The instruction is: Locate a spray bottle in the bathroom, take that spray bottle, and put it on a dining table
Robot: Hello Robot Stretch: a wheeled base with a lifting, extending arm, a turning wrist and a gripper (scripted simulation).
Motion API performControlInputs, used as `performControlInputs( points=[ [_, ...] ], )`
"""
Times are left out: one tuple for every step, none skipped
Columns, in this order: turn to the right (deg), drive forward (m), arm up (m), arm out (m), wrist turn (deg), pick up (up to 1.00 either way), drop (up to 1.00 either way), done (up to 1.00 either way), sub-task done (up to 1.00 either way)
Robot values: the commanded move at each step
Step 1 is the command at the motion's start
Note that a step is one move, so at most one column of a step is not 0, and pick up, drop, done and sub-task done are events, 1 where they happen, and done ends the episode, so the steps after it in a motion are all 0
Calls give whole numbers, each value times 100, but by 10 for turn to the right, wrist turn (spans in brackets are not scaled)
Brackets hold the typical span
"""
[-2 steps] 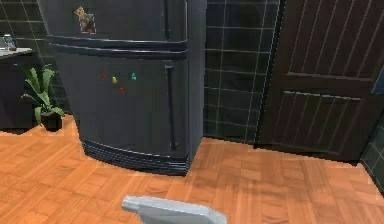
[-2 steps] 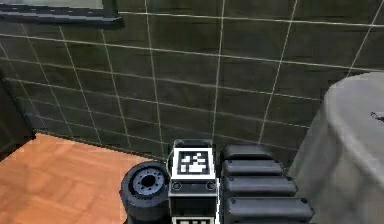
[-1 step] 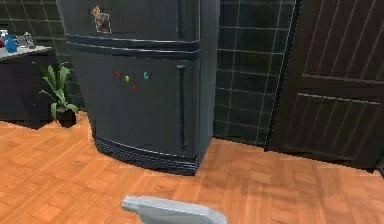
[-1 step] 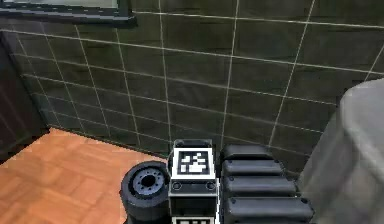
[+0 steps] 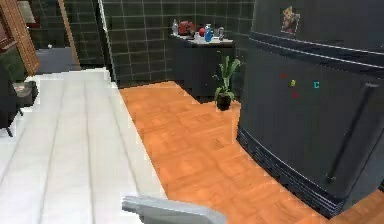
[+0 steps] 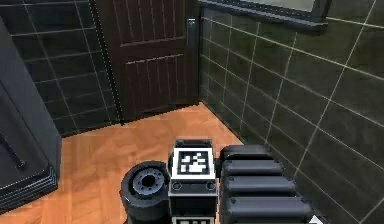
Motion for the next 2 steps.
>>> performControlInputs(
  points=[
    [-450, 0, 0, 0, 0, 0, 0, 0, 0],
    [-450, 0, 0, 0, 0, 0, 0, 0, 0]
  ],
)
